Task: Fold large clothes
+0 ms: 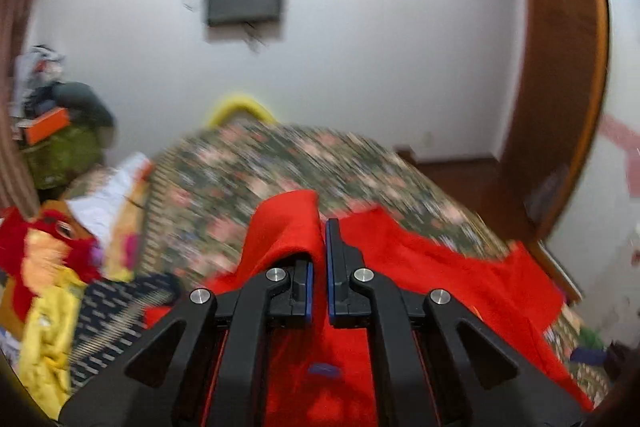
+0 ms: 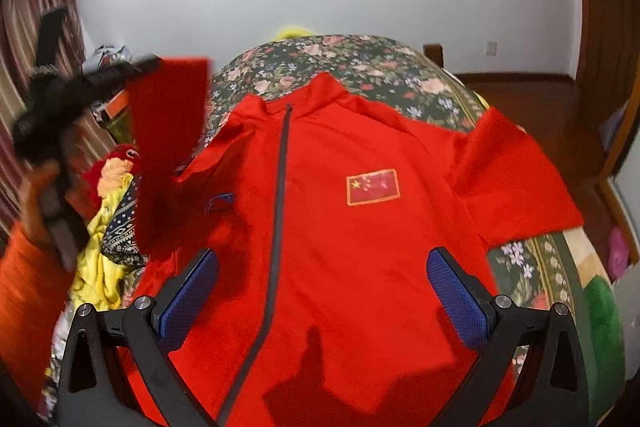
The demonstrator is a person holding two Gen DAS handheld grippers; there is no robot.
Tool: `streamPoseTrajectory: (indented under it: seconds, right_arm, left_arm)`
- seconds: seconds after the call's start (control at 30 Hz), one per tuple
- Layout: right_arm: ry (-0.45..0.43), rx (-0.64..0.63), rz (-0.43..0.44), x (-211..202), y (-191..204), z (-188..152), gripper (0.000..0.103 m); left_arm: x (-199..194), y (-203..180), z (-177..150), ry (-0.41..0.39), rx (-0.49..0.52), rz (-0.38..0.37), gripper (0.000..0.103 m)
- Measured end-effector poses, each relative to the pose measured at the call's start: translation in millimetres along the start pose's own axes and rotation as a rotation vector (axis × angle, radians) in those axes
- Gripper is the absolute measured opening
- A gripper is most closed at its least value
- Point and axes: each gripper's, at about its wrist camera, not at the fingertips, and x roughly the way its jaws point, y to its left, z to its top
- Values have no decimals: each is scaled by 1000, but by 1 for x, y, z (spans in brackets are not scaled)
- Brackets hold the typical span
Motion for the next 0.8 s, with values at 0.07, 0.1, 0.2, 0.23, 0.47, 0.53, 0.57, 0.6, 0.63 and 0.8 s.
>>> streamPoseTrajectory:
  seconds: [0.07, 0.1, 0.2, 0.23, 0.47, 0.53, 0.57, 0.6, 0.63, 0.8]
  right_arm:
    - [3, 10, -8, -2, -9, -2, 103]
    - [6, 11, -15, -3, -12, -3, 103]
    - [15, 12, -43, -6, -22, -6, 103]
    - [18, 13, -47, -7, -24, -7, 103]
    - [28, -8, -84, -14, -30, -8, 103]
    - [23, -7, -81, -18, -29, -6, 103]
    - [20, -8, -79, -19, -27, -5, 103]
    - [18, -12, -79, -21, -26, -4, 103]
    - [17, -22, -83, -22, -22, -3, 103]
    - [27, -85, -83, -15, 2, 6, 103]
  left_arm:
    - [23, -26, -18, 82, 15, -48, 4]
    - [39, -43, -33, 140, 32, -74, 4]
    - [65, -80, -68, 240, 72, -122, 4]
    - [69, -89, -74, 260, 79, -135, 4]
    - [89, -123, -124, 447, 165, -178, 5]
    - [86, -119, -129, 486, 159, -205, 12]
    - [82, -115, -130, 506, 149, -226, 22]
    - [78, -110, -130, 523, 136, -243, 29]
    - [74, -106, -129, 527, 130, -250, 45]
    - [24, -71, -120, 435, 167, -222, 69]
